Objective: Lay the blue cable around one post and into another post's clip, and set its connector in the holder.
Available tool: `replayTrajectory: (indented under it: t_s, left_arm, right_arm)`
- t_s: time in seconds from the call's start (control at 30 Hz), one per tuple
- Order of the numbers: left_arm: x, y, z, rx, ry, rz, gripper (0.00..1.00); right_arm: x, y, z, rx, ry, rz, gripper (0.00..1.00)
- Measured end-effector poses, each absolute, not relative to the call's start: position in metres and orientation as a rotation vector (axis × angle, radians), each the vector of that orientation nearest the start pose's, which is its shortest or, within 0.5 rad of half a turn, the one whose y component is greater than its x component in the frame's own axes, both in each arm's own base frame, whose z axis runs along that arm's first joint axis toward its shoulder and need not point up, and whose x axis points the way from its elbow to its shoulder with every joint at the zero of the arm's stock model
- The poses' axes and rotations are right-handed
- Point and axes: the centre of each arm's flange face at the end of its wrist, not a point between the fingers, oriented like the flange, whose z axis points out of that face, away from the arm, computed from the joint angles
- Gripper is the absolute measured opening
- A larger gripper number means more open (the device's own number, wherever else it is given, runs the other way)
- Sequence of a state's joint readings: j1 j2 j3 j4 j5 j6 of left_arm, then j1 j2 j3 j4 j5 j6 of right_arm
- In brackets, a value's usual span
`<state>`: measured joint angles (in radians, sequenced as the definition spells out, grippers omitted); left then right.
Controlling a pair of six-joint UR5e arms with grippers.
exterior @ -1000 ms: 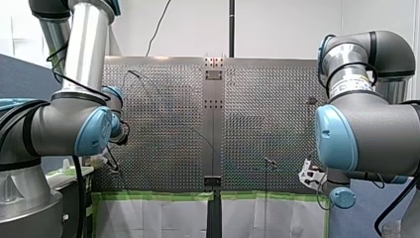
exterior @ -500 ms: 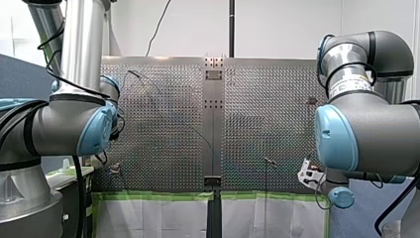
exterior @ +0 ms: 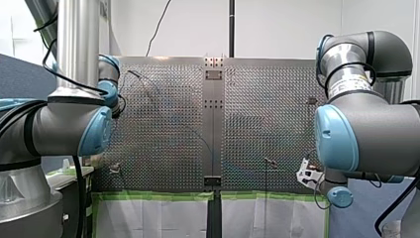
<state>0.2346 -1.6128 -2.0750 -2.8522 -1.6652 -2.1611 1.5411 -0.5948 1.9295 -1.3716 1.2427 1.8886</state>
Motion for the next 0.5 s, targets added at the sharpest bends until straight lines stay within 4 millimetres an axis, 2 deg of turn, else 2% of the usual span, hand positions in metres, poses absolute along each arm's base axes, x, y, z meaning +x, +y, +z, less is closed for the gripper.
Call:
replayTrajectory:
  t_s: [0.2,0.5]
  left_arm:
    - [0.443,-0.016,0.300,-0.788,1.595,-0.132,0.99]
    - [0.439,-0.006,0.368,-0.772,1.506,-0.087,0.99]
  right_arm:
    - [0.150,-0.546,-0.077,1.279,-1.286,1.664,0.00]
    - [0.150,-0.546,-0.077,1.279,-1.286,1.664,0.00]
